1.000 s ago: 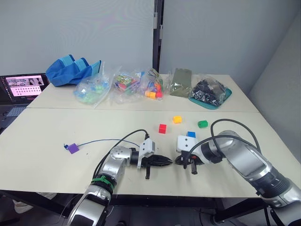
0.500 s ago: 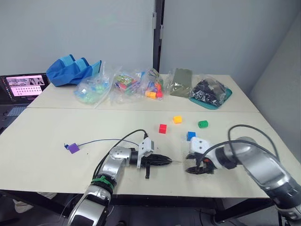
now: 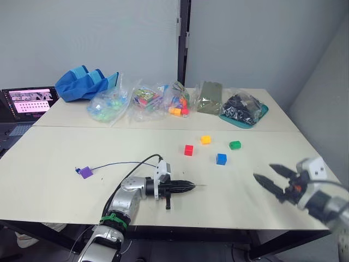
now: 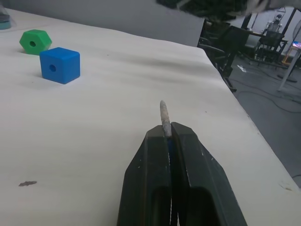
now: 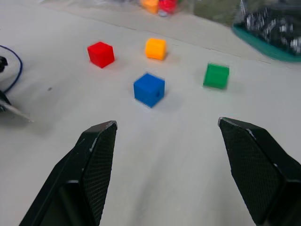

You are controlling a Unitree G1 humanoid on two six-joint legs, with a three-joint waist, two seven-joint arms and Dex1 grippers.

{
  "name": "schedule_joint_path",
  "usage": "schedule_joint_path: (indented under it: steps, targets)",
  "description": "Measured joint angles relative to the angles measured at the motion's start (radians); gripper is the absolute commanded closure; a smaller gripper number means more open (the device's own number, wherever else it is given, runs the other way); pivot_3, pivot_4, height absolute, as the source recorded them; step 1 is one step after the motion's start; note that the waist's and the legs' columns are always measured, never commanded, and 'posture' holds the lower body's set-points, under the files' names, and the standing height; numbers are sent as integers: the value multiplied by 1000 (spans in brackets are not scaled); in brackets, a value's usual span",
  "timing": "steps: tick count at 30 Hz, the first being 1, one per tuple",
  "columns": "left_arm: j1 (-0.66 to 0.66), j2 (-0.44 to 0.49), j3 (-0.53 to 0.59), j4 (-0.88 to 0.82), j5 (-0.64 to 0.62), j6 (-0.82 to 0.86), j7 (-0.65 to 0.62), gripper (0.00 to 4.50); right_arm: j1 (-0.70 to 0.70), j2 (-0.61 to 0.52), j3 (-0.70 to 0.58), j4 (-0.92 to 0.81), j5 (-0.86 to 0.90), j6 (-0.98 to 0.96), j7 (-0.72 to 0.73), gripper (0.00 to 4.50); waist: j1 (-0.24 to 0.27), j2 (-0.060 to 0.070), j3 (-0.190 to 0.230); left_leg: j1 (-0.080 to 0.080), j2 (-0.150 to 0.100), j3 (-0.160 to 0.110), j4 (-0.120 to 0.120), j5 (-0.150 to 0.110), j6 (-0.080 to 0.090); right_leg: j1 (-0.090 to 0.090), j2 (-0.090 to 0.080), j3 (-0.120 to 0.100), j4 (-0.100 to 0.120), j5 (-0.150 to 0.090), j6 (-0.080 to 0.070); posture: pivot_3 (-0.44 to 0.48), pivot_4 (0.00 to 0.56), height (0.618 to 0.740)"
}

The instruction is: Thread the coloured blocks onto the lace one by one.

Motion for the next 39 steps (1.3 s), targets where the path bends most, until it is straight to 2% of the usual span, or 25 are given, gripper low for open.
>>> schedule_joint_path:
  steps: [7, 11, 17, 23, 26, 30, 37, 39]
  targets:
    - [9, -9, 4, -49, -27, 48, 19, 4500, 120, 115, 11, -9, -5, -178, -85, 874, -8, 1, 0, 1, 0, 0, -1, 0, 0, 0, 0, 1, 0, 0, 0, 0, 150, 740]
    - [43, 0, 8, -84, -38, 66, 35, 4500, 150, 139, 41, -5, -25, -274, -121, 874, -6, 1, -1, 1, 0, 0, -1, 0, 0, 0, 0, 0, 0, 0, 0, 0, 150, 740]
    - [79, 21, 9, -132, -40, 93, 44, 4500, 129, 129, 70, 30, -35, -309, -175, 874, -4, 1, -1, 1, 0, 0, -1, 0, 0, 0, 0, 1, 0, 0, 0, 0, 150, 740]
    - [89, 20, 2, -159, -42, 113, 59, 4500, -87, 40, 130, 159, -98, -294, -265, 874, -7, 1, -1, 1, 0, 1, -2, 0, 0, 0, 0, 1, -1, 0, 0, 0, 150, 740]
    - [91, 1, 2, -177, -42, 115, 88, 4500, -329, -20, 223, 374, -152, -283, -263, 874, -12, 2, 0, 2, 0, 2, -1, 0, 1, 0, 0, 2, -2, 1, 1, 0, 150, 740]
    - [91, -21, 17, -181, -50, 129, 139, 4500, -573, -30, 305, 588, -190, -283, -276, 874, -7, 3, 0, 1, 0, 1, -2, 0, 1, 0, 0, 2, -3, 1, 1, 0, 150, 740]
    - [102, -28, 32, -186, -57, 126, 184, 4500, -868, 15, 389, 979, -260, -309, -340, 874, -2, 3, 0, 0, 0, 1, -2, 0, 1, 0, -1, 1, -6, 1, 1, 0, 150, 740]
    - [121, -26, 32, -203, -57, 126, 202, 4500, -961, 29, 401, 1164, -289, -358, -364, 874, -5, 3, 0, 0, 0, 1, -3, 0, 1, 0, -1, 1, -6, 1, 1, 0, 150, 740]
